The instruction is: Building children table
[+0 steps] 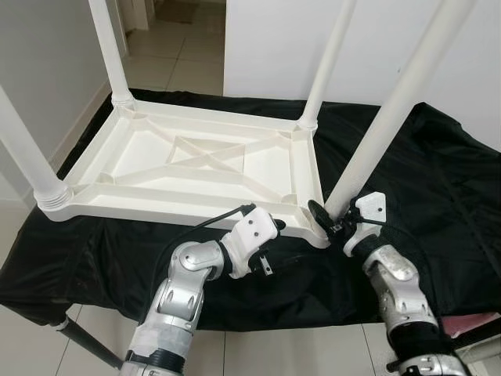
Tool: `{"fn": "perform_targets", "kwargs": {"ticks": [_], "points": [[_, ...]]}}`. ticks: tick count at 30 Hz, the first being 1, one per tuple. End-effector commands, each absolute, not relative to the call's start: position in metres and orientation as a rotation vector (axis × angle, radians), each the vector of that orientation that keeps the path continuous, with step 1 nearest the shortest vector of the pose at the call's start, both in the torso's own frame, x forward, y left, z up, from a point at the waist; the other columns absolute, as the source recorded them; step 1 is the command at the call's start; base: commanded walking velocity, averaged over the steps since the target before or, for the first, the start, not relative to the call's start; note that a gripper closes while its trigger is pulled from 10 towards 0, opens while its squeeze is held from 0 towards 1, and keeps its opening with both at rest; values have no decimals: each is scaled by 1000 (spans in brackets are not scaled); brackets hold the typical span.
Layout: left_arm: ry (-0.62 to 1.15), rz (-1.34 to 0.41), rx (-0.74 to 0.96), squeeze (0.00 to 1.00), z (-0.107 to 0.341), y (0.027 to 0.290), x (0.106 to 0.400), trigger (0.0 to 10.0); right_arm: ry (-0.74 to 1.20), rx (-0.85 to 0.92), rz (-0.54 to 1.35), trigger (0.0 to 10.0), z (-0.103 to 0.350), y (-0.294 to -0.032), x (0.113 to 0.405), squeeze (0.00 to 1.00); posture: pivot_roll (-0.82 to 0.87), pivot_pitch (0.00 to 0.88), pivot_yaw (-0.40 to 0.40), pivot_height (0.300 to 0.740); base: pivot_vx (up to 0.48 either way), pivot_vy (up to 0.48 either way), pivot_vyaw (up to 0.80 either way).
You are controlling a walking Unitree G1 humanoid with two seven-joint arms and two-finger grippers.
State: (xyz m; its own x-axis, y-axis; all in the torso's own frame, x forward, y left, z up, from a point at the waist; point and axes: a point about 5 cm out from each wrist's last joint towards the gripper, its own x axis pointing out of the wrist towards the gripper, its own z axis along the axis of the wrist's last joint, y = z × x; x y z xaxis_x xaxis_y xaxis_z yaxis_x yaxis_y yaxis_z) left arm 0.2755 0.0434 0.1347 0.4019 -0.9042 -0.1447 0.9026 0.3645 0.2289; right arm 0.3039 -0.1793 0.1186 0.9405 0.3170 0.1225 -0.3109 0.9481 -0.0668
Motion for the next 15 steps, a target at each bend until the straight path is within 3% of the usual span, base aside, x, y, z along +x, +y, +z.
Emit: {"fn": "perform_targets", "kwargs": {"ticks": [1, 5, 15], "points": [[-24, -941, 284, 0, 132, 47, 284, 10000, -111, -62, 244, 10000, 117, -190, 303, 0, -18, 0, -67, 740, 0, 0, 0], [-20, -938, 284, 0, 132, 50, 282, 10000, -68, -24, 28, 10000, 110, -184, 296, 0, -15, 0, -66, 740, 0, 0, 0], [-25, -928, 287, 0, 133, 51, 285, 10000, -61, 5, -207, 10000, 110, -161, 286, 0, -15, 0, -66, 740, 0, 0, 0]]}}
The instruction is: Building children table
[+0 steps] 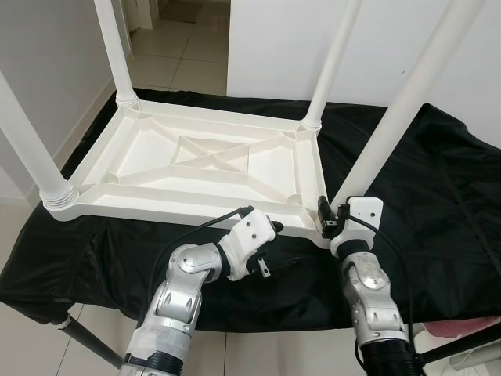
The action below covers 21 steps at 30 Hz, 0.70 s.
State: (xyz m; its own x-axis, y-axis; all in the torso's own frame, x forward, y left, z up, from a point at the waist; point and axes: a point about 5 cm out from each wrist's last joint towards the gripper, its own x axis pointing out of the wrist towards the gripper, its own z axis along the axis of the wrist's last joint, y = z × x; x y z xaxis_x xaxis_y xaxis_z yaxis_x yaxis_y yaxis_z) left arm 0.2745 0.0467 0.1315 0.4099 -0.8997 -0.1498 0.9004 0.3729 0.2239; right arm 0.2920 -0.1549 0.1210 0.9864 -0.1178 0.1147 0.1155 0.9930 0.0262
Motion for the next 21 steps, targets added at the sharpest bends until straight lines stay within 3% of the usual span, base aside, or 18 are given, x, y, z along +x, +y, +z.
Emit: {"fn": "perform_targets", "kwargs": {"ticks": [1, 5, 14, 15, 21], "points": [[-25, -928, 287, 0, 133, 51, 285, 10000, -61, 5, -207, 10000, 110, -161, 286, 0, -15, 0, -66, 740, 0, 0, 0], [-26, -925, 285, 0, 134, 51, 286, 10000, -49, 37, -210, 10000, 109, -145, 284, 0, -19, 0, -60, 740, 0, 0, 0], [-33, -924, 285, 0, 135, 50, 288, 10000, -59, 57, -146, 10000, 113, -139, 285, 0, -13, 0, -60, 740, 0, 0, 0], [-34, -923, 286, 0, 136, 50, 288, 10000, -63, 73, -130, 10000, 114, -137, 286, 1000, -13, 0, -60, 740, 0, 0, 0], [-34, -927, 282, 0, 135, 48, 287, 10000, -83, 84, -126, 10000, 117, -139, 286, 1000, -14, 0, -62, 740, 0, 0, 0]]}}
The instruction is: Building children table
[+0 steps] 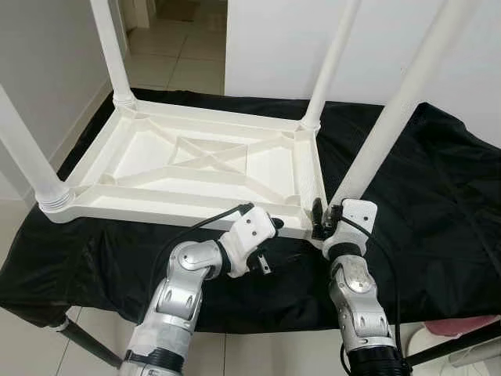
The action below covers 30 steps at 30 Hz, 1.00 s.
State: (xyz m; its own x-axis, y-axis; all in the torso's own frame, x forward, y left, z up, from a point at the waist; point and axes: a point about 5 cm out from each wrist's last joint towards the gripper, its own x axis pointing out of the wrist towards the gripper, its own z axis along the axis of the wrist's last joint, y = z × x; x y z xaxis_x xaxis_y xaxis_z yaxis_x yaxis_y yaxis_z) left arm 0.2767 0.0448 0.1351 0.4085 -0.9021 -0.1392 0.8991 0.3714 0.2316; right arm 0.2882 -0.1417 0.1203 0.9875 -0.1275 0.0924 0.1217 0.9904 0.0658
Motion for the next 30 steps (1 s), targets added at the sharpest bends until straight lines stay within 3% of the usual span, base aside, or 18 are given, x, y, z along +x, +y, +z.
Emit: {"fn": "perform_targets", "kwargs": {"ticks": [1, 11, 12, 18, 30], "points": [[-34, -930, 281, 0, 135, 48, 286, 10000, -96, 88, -117, 10000, 119, -142, 286, 1000, -16, 0, -64, 740, 0, 0, 0], [-33, -927, 276, 0, 135, 48, 285, 10000, -143, 110, 68, 10000, 125, -161, 283, 1000, -19, 0, -67, 740, 0, 0, 0], [-32, -927, 277, 0, 135, 48, 285, 10000, -151, 84, 123, 10000, 125, -165, 283, 0, -21, 0, -65, 740, 0, 0, 0], [-32, -935, 279, 0, 135, 47, 286, 10000, -168, 18, 335, 10000, 128, -176, 285, 0, -29, 0, -55, 740, 0, 0, 0], [-37, -945, 280, 0, 136, 45, 287, 10000, -120, -110, 471, 10000, 128, -191, 300, 0, -33, 0, -46, 740, 0, 0, 0]]}}
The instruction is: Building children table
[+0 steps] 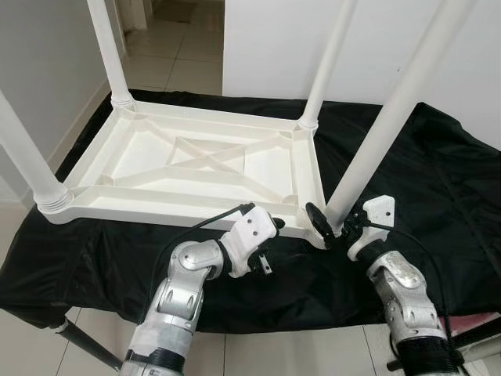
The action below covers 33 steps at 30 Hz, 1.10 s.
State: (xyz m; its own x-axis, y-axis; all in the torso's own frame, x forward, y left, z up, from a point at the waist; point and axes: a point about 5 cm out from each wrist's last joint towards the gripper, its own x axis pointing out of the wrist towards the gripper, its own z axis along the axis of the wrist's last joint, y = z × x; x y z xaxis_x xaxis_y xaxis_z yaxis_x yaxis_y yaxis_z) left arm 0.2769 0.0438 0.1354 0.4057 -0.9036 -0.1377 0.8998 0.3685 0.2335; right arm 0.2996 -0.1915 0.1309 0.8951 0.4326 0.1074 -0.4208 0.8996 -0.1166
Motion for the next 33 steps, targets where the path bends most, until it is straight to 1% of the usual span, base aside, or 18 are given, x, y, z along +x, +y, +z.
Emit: {"fn": "perform_targets", "kwargs": {"ticks": [1, 2, 10, 12, 21, 22, 23, 24, 31, 33], "points": [[-37, -945, 280, 0, 136, 45, 287, 10000, -120, -110, 471, 10000, 128, -191, 300, 0, -33, 0, -46, 740, 0, 0, 0], [-39, -950, 280, 0, 136, 44, 286, 10000, -94, -144, 536, 10000, 126, -191, 303, 0, -33, 0, -50, 740, 0, 0, 0], [-42, -951, 280, 0, 136, 43, 287, 10000, -64, -196, 577, 10000, 122, -192, 307, 0, -29, 0, -54, 740, 0, 0, 0], [-46, -948, 281, 0, 137, 43, 288, 10000, -53, -198, 584, 0, 119, -192, 310, 0, -26, 0, -56, 740, 0, 0, 0], [-50, -945, 285, 0, 137, 43, 289, 10000, -46, -188, 595, 0, 115, -194, 314, 0, -23, 0, -58, 740, 0, 0, 0], [-50, -946, 285, 0, 137, 43, 289, 10000, -43, -180, 591, 1922, 115, -195, 314, 0, -25, 0, -60, 740, 0, 0, 0], [-50, -946, 285, 0, 137, 43, 289, 10000, -41, -175, 589, 1922, 114, -195, 314, 0, -25, 0, -60, 740, 0, 0, 0], [-49, -945, 286, 0, 137, 43, 289, 10000, -41, -168, 587, 10000, 114, -195, 313, 0, -25, 0, -60, 740, 0, 0, 0], [-49, -946, 286, 0, 136, 43, 289, 10000, -55, -144, 574, 10000, 116, -192, 312, 0, -24, 0, -63, 740, 0, 0, 0], [-49, -944, 287, 0, 136, 43, 289, 10000, -62, -121, 519, 10000, 116, -190, 311, 0, -24, 0, -64, 740, 0, 0, 0]]}}
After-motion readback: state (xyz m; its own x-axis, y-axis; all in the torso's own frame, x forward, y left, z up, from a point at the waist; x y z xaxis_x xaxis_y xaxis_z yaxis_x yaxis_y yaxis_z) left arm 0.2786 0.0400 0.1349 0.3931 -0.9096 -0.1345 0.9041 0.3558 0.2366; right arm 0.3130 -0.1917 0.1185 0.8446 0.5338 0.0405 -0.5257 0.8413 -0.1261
